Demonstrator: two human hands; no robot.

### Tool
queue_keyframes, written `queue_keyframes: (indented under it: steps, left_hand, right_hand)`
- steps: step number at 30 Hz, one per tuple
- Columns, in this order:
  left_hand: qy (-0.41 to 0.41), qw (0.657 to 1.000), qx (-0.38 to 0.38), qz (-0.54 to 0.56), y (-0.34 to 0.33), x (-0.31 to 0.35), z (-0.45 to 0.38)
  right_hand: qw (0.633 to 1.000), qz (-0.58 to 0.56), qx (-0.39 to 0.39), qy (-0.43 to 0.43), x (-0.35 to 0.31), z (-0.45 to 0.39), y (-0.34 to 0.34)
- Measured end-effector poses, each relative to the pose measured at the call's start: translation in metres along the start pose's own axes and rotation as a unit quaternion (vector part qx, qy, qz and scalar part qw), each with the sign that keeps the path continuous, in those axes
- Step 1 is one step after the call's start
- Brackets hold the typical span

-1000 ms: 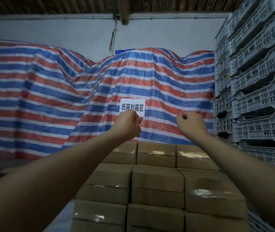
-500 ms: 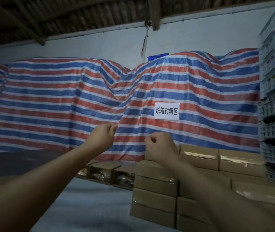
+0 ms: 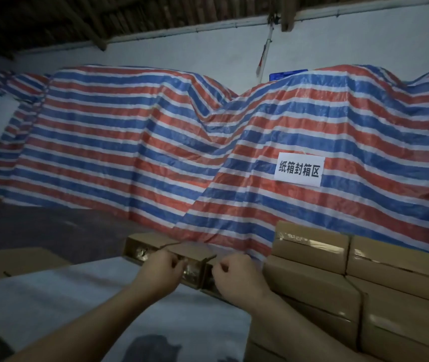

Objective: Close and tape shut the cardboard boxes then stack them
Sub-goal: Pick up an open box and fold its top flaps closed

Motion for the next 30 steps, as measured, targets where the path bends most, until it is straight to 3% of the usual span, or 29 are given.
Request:
queue_keyframes:
  steps: [4,9,13,15,17,20,25,30]
  left_hand:
    - [-0.002,1.0,0.018,-0.015,-0.012,-0.051,-0.027]
    - [0.052,0.993,0.056,-0.094,-0.018,-0.116,-0.073]
    - [0.055,0.993,0.012,-0.105,-0.035,-0.143,-0.104]
    - [0.034,0.993,-0.015,-0.109,-0.05,-0.142,-0.117]
    - [0.007,0.992,-0.019,-0.128,-0.066,-0.131,-0.124]
    - [-0.002,0.988,-0.049,-0.147,-0.104,-0.118,-0.12]
    - [-0.037,0.962,-0.102,-0.252,-0.155,-0.114,-0.105]
    - [-0.033,0.974,-0.083,-0.209,-0.149,-0.121,-0.103]
  right_hand:
    - [0.999,0.029,-0.036,-0.013,-0.001,-0.044,-0.045]
    - [0.994,0.068,-0.082,-0.032,0.005,-0.09,-0.102]
    - [0.975,0.176,-0.099,-0.09,0.03,-0.127,-0.138]
    - [0.936,0.307,-0.127,-0.114,0.051,-0.144,-0.144]
    - [0.862,0.462,-0.165,-0.125,0.075,-0.161,-0.143]
    - [0.775,0.567,-0.226,-0.162,0.11,-0.181,-0.144]
    - [0.719,0.611,-0.263,-0.199,0.157,-0.205,-0.167]
    - [0.687,0.64,-0.298,-0.172,0.176,-0.209,-0.187]
Point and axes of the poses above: each hand's wrist, its own z-axis away from the middle knuckle, its own y-axis out of the back of the hand, x = y × z, the point moved 9 cm from there along -z, towards the middle knuckle, and after that the axes turned 10 degrees about z, right-handed, at the moved point
